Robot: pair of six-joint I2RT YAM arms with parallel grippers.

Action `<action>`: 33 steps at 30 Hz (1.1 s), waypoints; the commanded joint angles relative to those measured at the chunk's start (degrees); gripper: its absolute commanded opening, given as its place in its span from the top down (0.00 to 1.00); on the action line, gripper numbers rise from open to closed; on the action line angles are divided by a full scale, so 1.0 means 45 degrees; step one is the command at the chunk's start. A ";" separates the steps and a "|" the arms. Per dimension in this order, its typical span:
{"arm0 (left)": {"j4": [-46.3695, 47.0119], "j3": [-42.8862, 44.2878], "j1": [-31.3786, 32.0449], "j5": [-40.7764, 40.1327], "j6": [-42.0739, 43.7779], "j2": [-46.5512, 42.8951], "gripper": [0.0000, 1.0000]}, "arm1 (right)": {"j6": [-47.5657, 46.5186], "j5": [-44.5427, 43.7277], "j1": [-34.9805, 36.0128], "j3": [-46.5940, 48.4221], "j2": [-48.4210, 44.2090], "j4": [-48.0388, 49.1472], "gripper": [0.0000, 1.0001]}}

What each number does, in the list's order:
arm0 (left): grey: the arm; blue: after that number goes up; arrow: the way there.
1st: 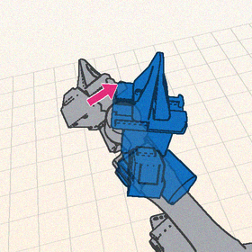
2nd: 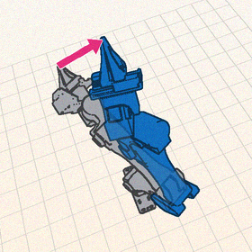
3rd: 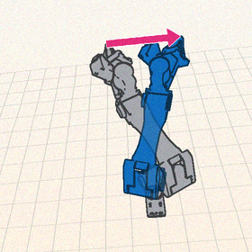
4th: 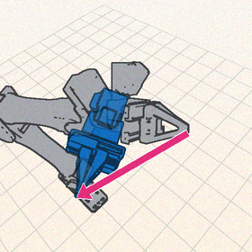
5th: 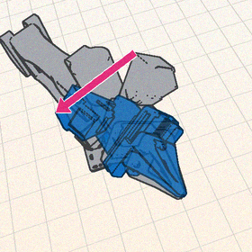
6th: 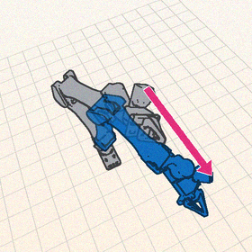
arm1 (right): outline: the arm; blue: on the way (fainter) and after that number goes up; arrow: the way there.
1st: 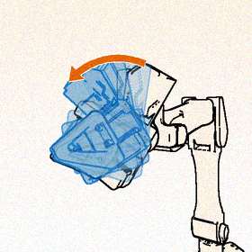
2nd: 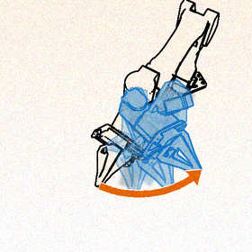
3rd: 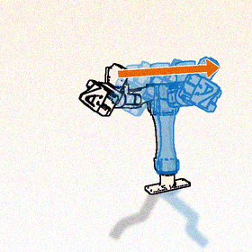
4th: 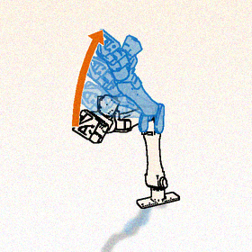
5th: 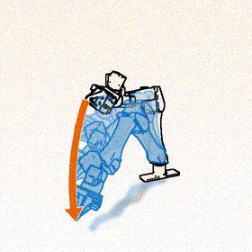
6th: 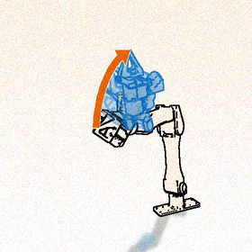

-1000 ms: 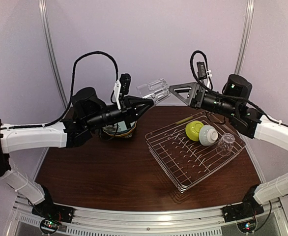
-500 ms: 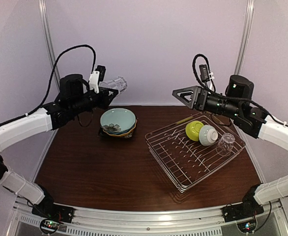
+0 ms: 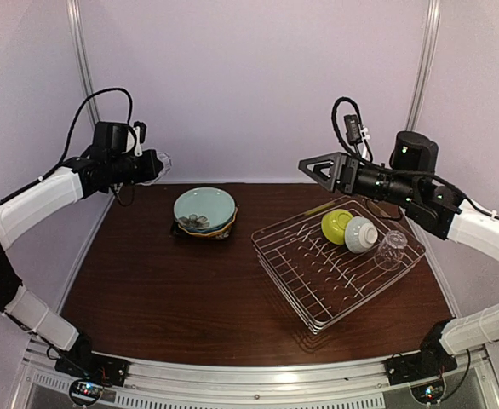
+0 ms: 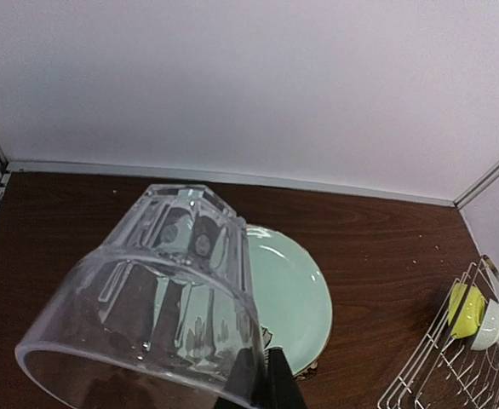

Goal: Unload the mixed dishes from the dish rack
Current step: Grab the cup at the center of the board.

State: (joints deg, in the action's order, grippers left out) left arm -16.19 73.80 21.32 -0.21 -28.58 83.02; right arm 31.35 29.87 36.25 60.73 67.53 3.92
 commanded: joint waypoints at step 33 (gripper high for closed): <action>-0.8239 0.1780 0.2417 0.0829 0.3189 0.2170 1.00 | -0.0865 -0.0587 -0.0377 -0.0644 -0.0892 -0.1391 0.00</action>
State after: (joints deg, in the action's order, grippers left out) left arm -50.68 76.64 30.41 3.84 -22.22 90.41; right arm 28.36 28.03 35.20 58.48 64.86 -1.19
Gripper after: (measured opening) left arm 0.043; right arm 0.996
